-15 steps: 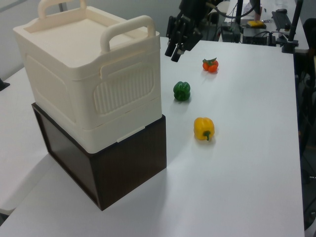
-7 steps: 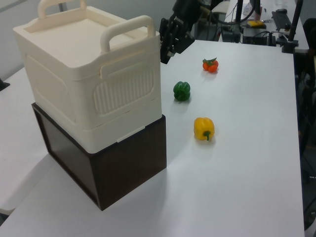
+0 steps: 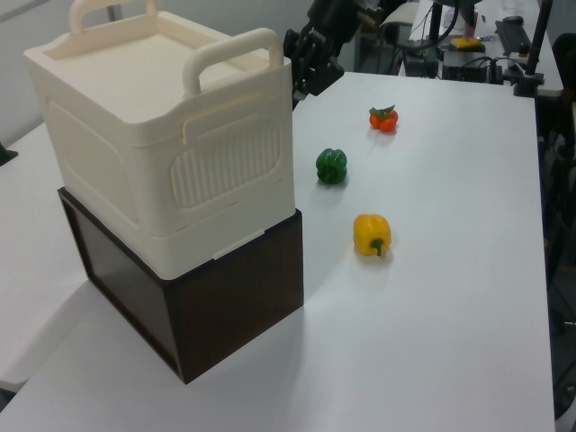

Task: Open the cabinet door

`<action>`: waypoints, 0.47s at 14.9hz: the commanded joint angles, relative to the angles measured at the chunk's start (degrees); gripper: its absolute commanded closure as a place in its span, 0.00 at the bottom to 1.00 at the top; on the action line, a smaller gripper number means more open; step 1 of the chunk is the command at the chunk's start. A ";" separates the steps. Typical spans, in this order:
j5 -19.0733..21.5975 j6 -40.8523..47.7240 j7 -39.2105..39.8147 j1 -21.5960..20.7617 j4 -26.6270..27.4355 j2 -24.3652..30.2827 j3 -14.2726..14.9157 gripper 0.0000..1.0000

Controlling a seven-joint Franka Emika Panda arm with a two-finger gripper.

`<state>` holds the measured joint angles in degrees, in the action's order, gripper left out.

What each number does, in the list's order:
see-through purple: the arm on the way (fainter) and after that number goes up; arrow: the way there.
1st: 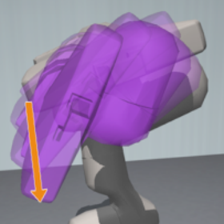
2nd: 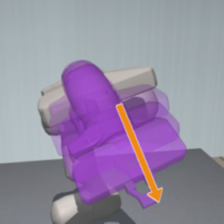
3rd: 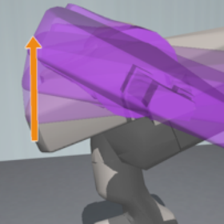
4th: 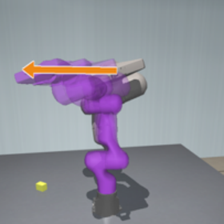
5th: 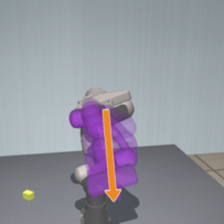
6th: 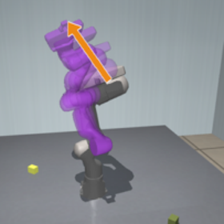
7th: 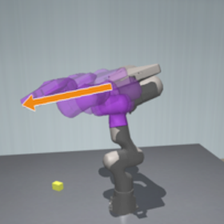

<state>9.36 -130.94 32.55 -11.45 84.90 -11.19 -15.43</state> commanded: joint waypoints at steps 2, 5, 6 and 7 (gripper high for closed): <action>0.75 -1.95 0.76 -0.58 -0.44 -1.29 -0.48 0.73; 0.75 -1.95 0.85 -0.85 0.00 -1.38 -0.83 0.91; 0.75 -1.95 0.85 -0.76 0.00 -1.38 -1.18 0.97; 0.75 -1.95 0.85 -0.76 0.00 -1.29 -1.18 1.00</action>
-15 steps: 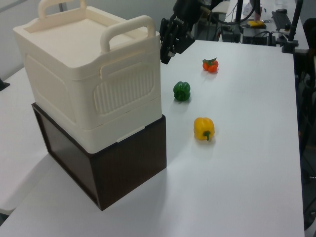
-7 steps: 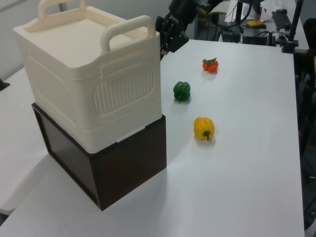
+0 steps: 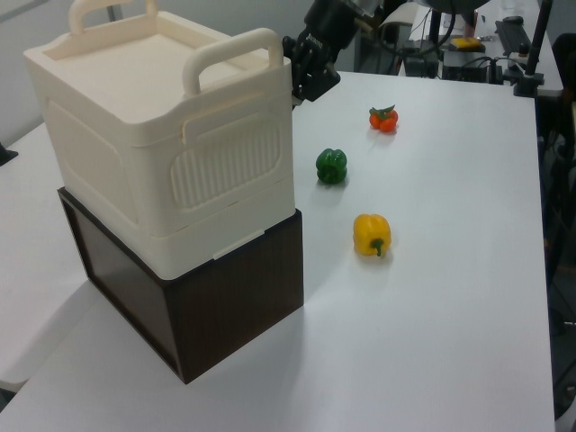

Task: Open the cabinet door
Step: 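Pull the door edge outward, swinging the door open on its hinge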

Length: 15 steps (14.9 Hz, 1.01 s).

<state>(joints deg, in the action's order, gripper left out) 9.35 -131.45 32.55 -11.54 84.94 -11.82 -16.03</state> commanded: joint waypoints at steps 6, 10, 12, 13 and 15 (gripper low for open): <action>1.02 -0.30 0.76 0.03 0.57 1.01 -0.58 1.00; 1.11 5.48 0.67 2.39 1.46 3.38 -0.58 1.00; 1.19 8.74 0.58 3.45 1.46 4.26 -0.58 1.00; 1.19 9.80 0.58 3.72 1.46 4.44 -0.58 1.00; 1.19 10.77 0.50 4.60 1.54 4.88 -0.50 1.00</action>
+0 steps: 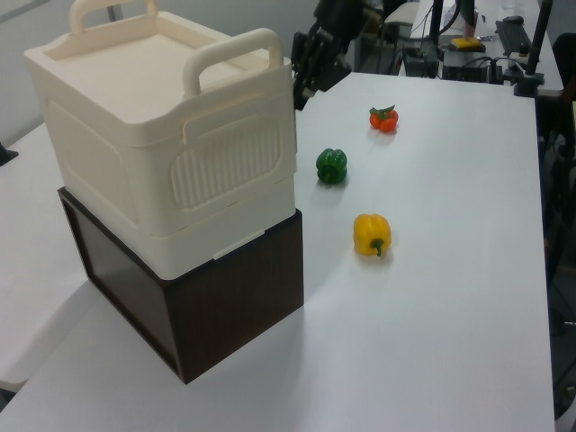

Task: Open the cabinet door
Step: 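Pull the door edge outward, swinging the door open on its hinge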

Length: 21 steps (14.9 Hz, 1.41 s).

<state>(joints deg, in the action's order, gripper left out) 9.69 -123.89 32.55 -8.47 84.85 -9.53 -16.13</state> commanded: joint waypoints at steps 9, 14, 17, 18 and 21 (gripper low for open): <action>0.85 6.11 1.02 6.44 2.51 3.03 0.84 1.00; 0.85 6.56 1.28 8.03 2.42 2.94 3.12 1.00; 0.85 5.94 1.29 8.29 2.42 2.59 5.40 1.00; 0.94 5.68 1.55 8.56 2.34 2.41 6.02 1.00; 0.94 1.83 2.08 8.56 2.42 2.06 7.60 0.99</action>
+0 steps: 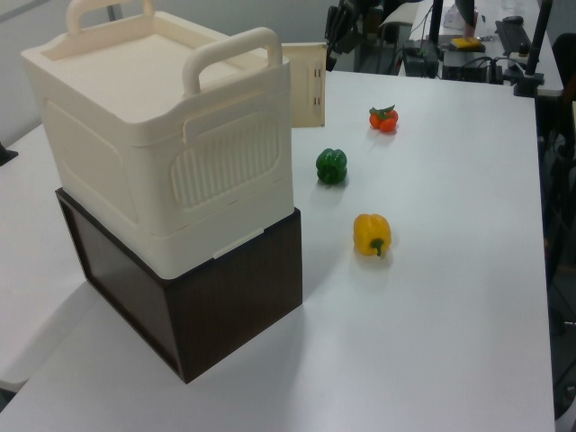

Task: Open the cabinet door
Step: 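Pull the door edge outward, swinging the door open on its hinge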

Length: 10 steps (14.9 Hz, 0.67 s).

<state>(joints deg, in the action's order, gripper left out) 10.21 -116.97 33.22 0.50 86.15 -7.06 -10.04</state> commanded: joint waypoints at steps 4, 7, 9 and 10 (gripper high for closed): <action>0.34 -10.37 1.41 0.29 1.04 -1.82 2.57 0.99; 0.34 -14.42 1.41 0.73 1.04 -2.52 3.45 0.99; 0.25 -17.05 1.41 1.34 1.04 -3.22 3.54 0.99; 0.25 -19.33 0.97 1.69 1.04 -3.66 3.54 0.95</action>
<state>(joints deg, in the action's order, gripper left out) 10.11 -130.90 33.58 2.14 87.32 -9.64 -6.53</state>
